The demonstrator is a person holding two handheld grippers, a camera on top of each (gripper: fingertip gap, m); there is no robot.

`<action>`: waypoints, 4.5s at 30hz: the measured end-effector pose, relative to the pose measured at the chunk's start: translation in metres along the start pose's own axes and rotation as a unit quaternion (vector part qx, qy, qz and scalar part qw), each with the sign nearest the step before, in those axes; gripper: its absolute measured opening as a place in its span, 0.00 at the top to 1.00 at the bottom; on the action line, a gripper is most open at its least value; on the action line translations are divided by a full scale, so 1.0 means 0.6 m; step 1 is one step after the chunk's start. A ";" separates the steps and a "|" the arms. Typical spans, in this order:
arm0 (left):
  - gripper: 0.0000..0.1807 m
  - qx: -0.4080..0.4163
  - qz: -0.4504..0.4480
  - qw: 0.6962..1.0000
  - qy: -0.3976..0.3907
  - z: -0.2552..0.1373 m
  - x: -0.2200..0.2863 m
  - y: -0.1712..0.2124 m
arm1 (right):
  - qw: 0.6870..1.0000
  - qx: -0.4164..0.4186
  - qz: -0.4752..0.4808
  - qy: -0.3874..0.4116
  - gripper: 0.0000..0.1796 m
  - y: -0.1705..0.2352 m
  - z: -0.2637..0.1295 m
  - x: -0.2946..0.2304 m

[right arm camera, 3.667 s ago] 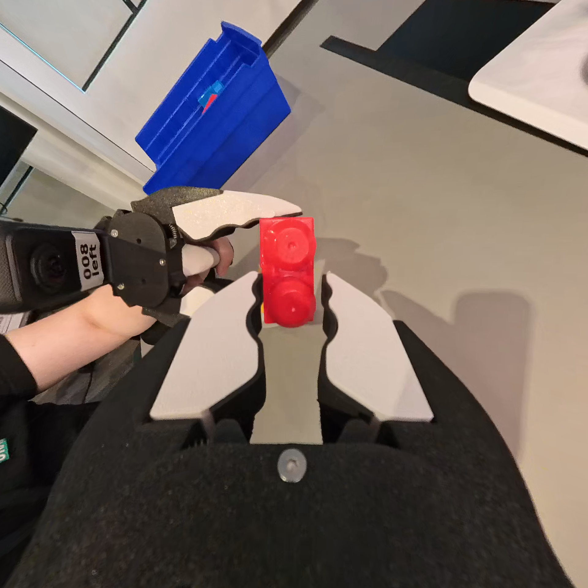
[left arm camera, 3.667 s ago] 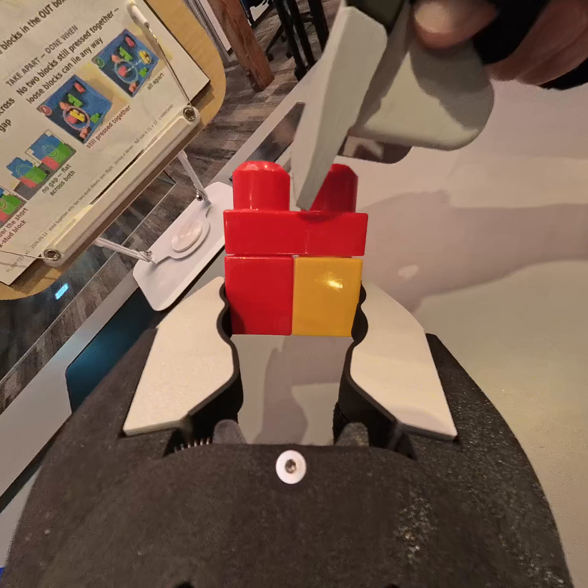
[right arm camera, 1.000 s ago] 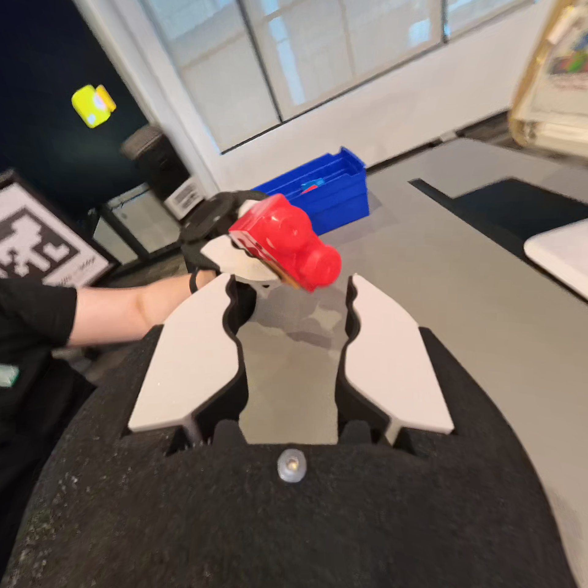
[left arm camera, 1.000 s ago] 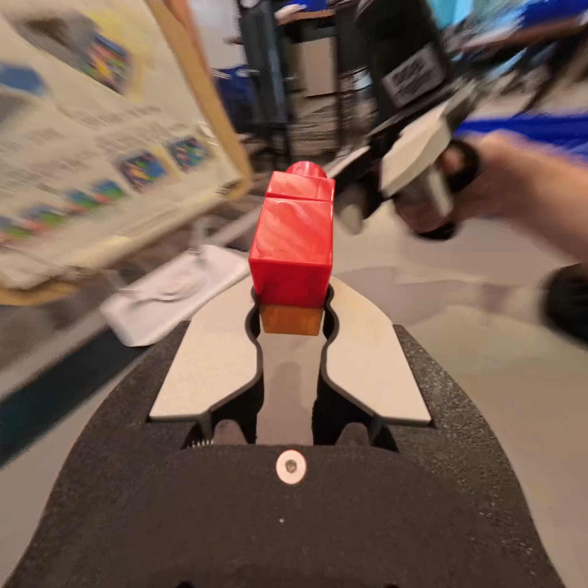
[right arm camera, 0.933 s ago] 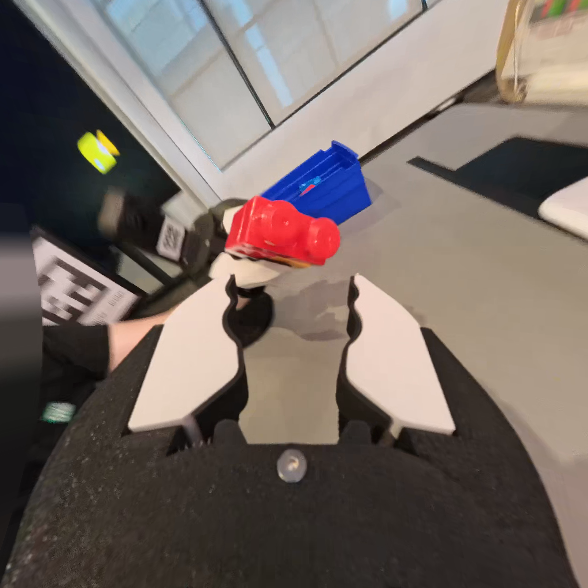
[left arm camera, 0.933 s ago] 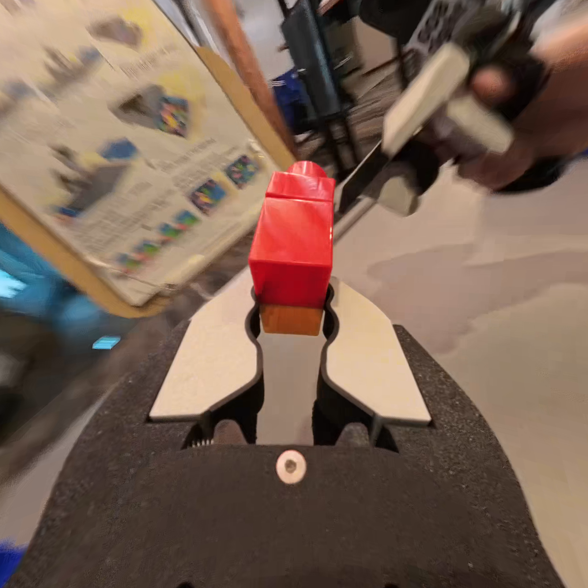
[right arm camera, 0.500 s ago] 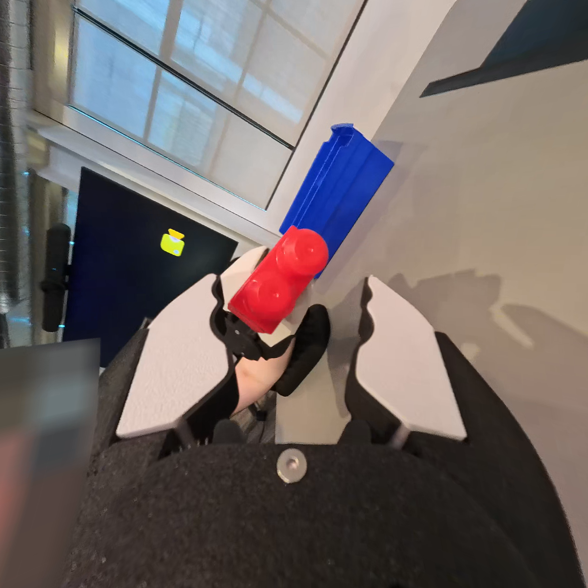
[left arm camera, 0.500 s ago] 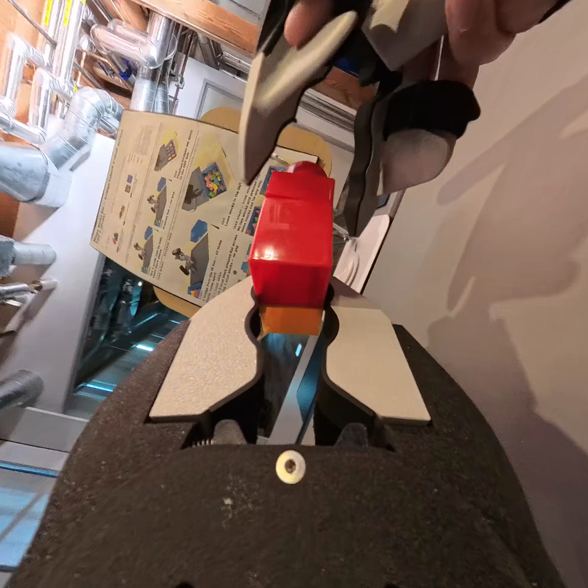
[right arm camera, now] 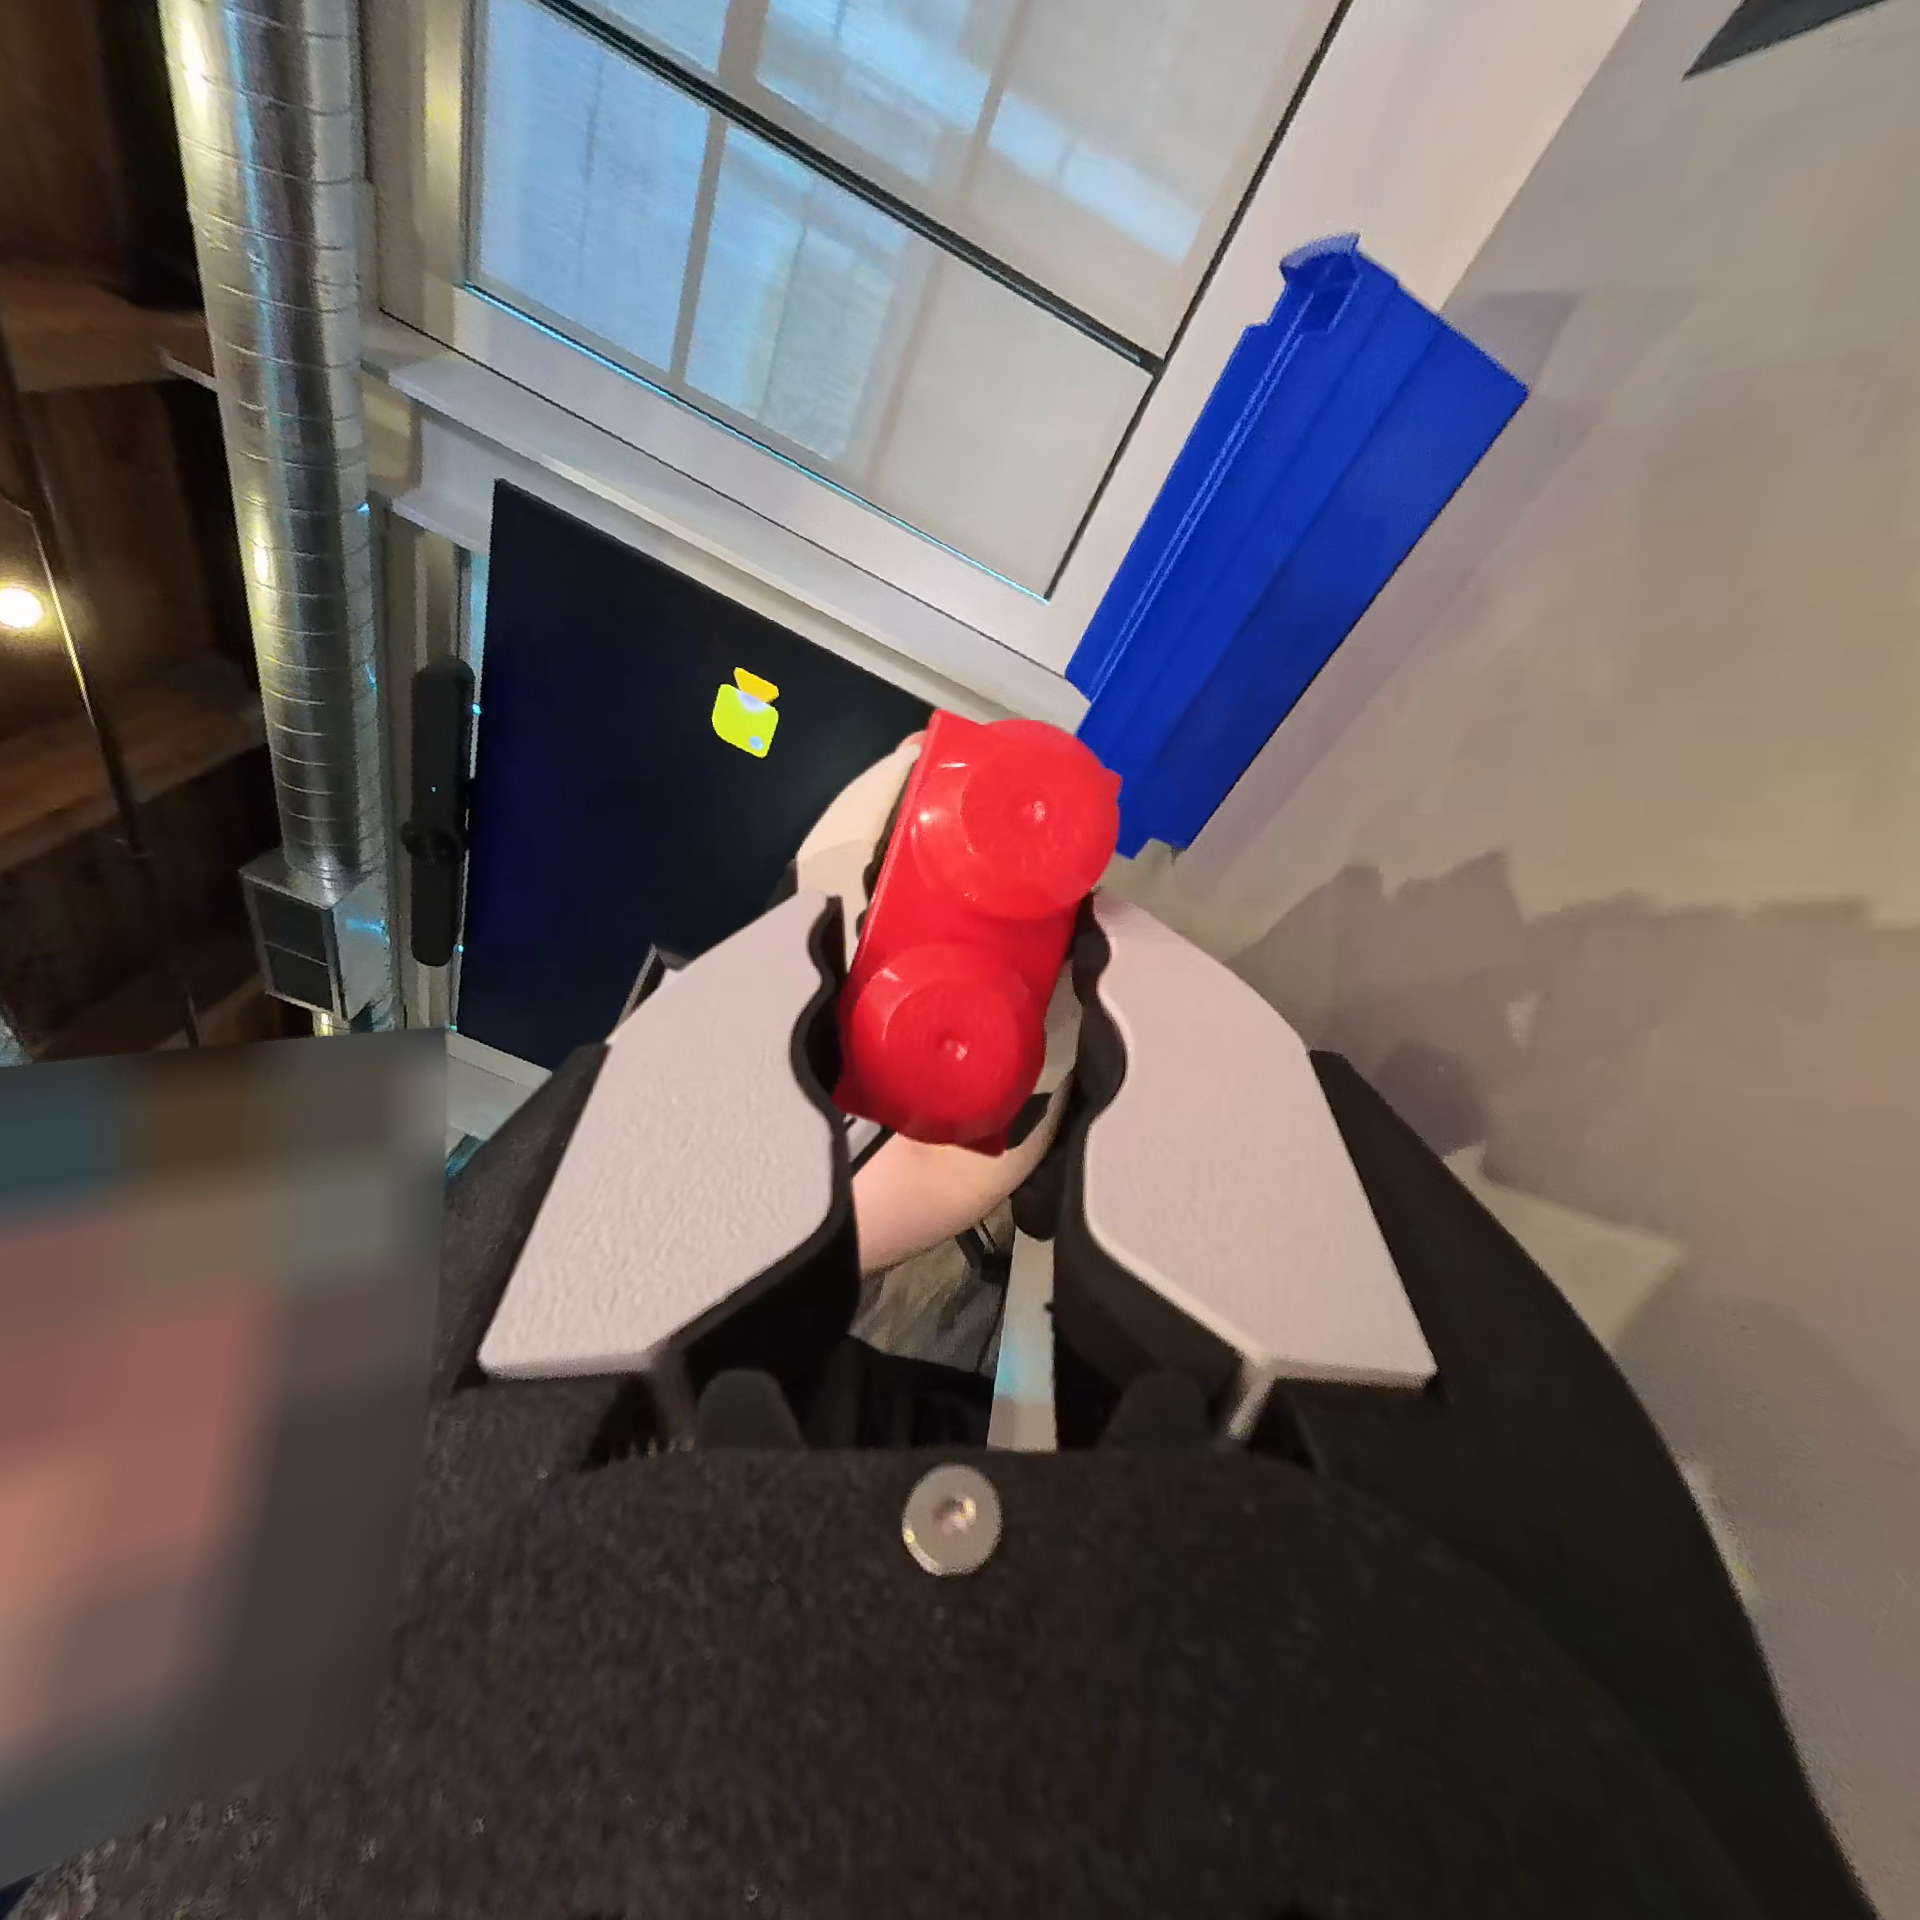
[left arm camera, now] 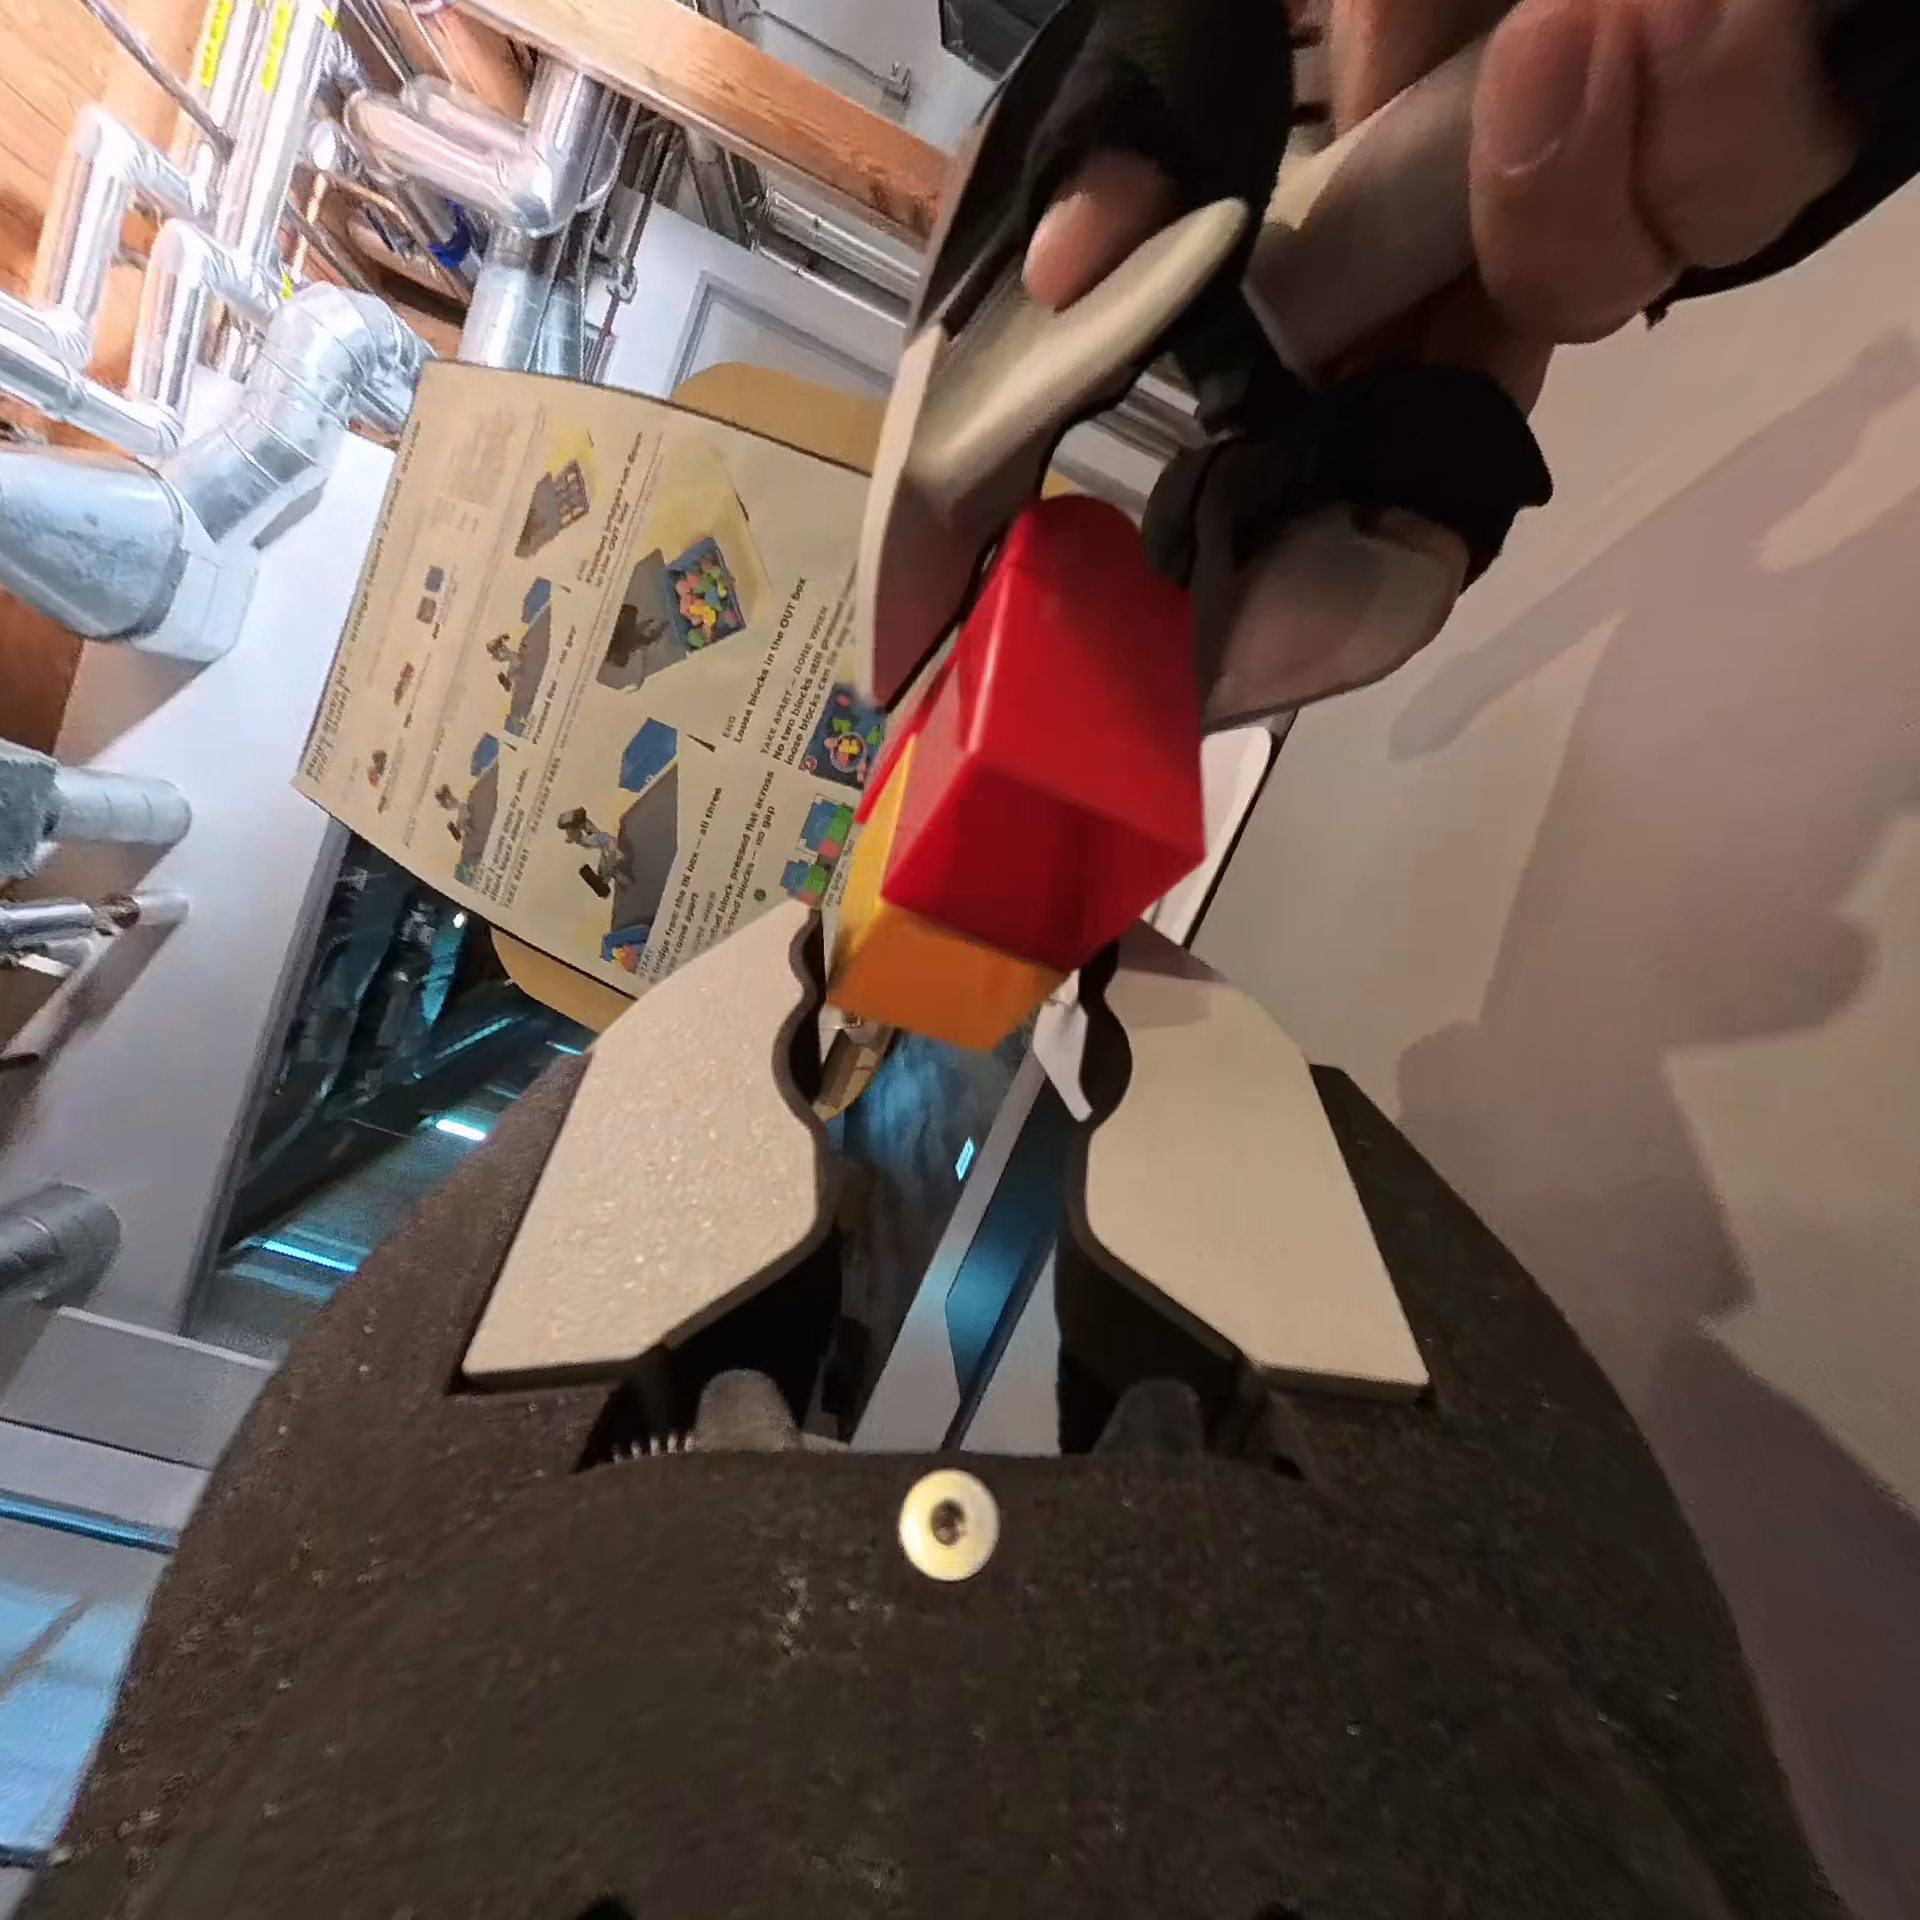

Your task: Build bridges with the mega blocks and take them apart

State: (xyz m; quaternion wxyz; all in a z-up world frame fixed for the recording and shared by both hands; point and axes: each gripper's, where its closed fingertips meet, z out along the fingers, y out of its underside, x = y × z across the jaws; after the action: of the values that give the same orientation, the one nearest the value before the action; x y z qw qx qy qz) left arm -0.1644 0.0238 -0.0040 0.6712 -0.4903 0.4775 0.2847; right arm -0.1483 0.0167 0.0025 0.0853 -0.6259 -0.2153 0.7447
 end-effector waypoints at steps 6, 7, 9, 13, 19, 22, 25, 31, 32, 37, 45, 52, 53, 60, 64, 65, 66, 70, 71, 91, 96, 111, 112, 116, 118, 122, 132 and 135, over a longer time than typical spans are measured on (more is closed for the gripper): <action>0.68 -0.066 -0.051 0.996 0.035 0.012 0.003 0.056 | 0.999 0.037 0.018 -0.031 0.78 -0.021 -0.039 -0.002; 0.69 -0.074 -0.095 0.991 0.056 0.014 0.011 0.065 | 0.998 0.046 0.007 -0.031 0.78 -0.027 -0.046 -0.003; 0.73 -0.061 -0.232 0.962 0.128 0.017 0.035 0.066 | 0.996 0.068 -0.029 -0.043 0.78 -0.041 -0.058 -0.015; 0.76 0.039 -0.552 0.789 0.267 0.007 0.022 -0.002 | 0.982 0.105 -0.154 -0.031 0.79 -0.063 -0.065 -0.042; 0.78 0.131 -0.702 0.630 0.304 -0.013 -0.039 -0.037 | 0.948 0.101 -0.298 -0.042 0.79 -0.047 -0.033 -0.080; 0.73 0.167 -0.726 0.577 0.333 -0.023 -0.049 -0.060 | 0.943 0.083 -0.320 -0.033 0.79 -0.035 -0.021 -0.076; 0.71 0.176 -0.737 0.557 0.342 -0.025 -0.051 -0.066 | 0.939 0.079 -0.332 -0.043 0.79 -0.029 -0.014 -0.081; 0.76 0.168 -0.728 0.577 0.330 -0.022 -0.048 -0.058 | 0.929 0.071 -0.361 -0.050 0.79 -0.018 -0.001 -0.089; 0.76 0.172 -0.732 0.572 0.329 -0.022 -0.051 -0.058 | 0.928 0.069 -0.363 -0.048 0.79 -0.016 0.000 -0.089; 0.79 0.186 -0.728 0.557 0.353 -0.031 -0.051 -0.066 | 0.925 0.062 -0.371 -0.049 0.79 -0.010 0.008 -0.090; 0.80 0.190 -0.720 0.550 0.378 -0.038 -0.044 -0.076 | 0.927 0.053 -0.367 -0.066 0.79 -0.003 0.010 -0.095; 0.79 0.178 -0.711 0.553 0.396 -0.040 -0.033 -0.078 | 0.927 0.034 -0.370 -0.055 0.79 0.003 0.013 -0.088; 0.80 0.176 -0.708 0.557 0.396 -0.040 -0.032 -0.078 | 0.927 0.034 -0.370 -0.056 0.79 0.004 0.014 -0.088; 0.80 0.169 -0.708 0.554 0.405 -0.040 -0.032 -0.076 | 0.930 0.036 -0.364 -0.040 0.79 -0.001 0.016 -0.087; 0.80 0.167 -0.711 0.555 0.399 -0.038 -0.033 -0.072 | 0.935 0.051 -0.348 -0.035 0.77 -0.011 0.014 -0.095; 0.80 0.169 -0.711 0.553 0.399 -0.038 -0.035 -0.073 | 0.937 0.050 -0.346 -0.030 0.80 -0.012 0.014 -0.093; 0.80 0.169 -0.711 0.554 0.399 -0.039 -0.035 -0.074 | 0.937 0.048 -0.344 -0.031 0.81 -0.011 0.014 -0.092; 0.80 0.163 -0.696 0.570 0.404 -0.042 -0.030 -0.079 | 0.936 0.034 -0.350 -0.028 0.81 -0.007 0.011 -0.095; 0.80 0.163 -0.695 0.573 0.404 -0.042 -0.031 -0.081 | 0.935 0.033 -0.351 -0.028 0.81 -0.006 0.011 -0.097; 0.81 0.145 -0.694 0.572 0.413 -0.040 -0.019 -0.078 | 0.920 0.003 -0.390 0.031 0.81 0.000 0.010 -0.082; 0.80 0.141 -0.691 0.575 0.415 -0.041 -0.017 -0.075 | 0.919 -0.011 -0.392 0.039 0.81 0.004 0.009 -0.077; 0.80 0.144 -0.710 0.553 0.411 -0.037 -0.031 -0.066 | 0.954 0.039 -0.298 -0.001 0.79 -0.018 0.022 -0.081; 0.80 0.144 -0.712 0.552 0.410 -0.037 -0.032 -0.066 | 0.955 0.045 -0.294 -0.006 0.79 -0.020 0.021 -0.083; 0.80 0.144 -0.713 0.549 0.412 -0.038 -0.032 -0.065 | 0.955 0.047 -0.293 -0.004 0.77 -0.021 0.022 -0.082; 0.80 0.140 -0.713 0.552 0.410 -0.037 -0.032 -0.065 | 0.954 0.046 -0.297 0.002 0.78 -0.022 0.021 -0.080; 0.80 0.147 -0.703 0.559 0.414 -0.040 -0.030 -0.068 | 0.945 0.008 -0.327 0.013 0.81 -0.008 0.015 -0.081; 0.80 0.180 -0.706 0.577 0.370 -0.041 -0.063 -0.056 | 0.941 -0.005 -0.339 0.014 0.81 0.000 0.022 -0.080; 0.80 0.177 -0.705 0.572 0.380 -0.042 -0.060 -0.055 | 0.938 -0.017 -0.346 0.027 0.81 0.004 0.022 -0.076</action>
State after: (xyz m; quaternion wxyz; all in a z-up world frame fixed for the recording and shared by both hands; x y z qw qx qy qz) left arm -0.1593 -0.0080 0.0404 0.4898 -0.6065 0.2325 -0.5816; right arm -0.1513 -0.0062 0.0442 0.3333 -0.5339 -0.4290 0.6479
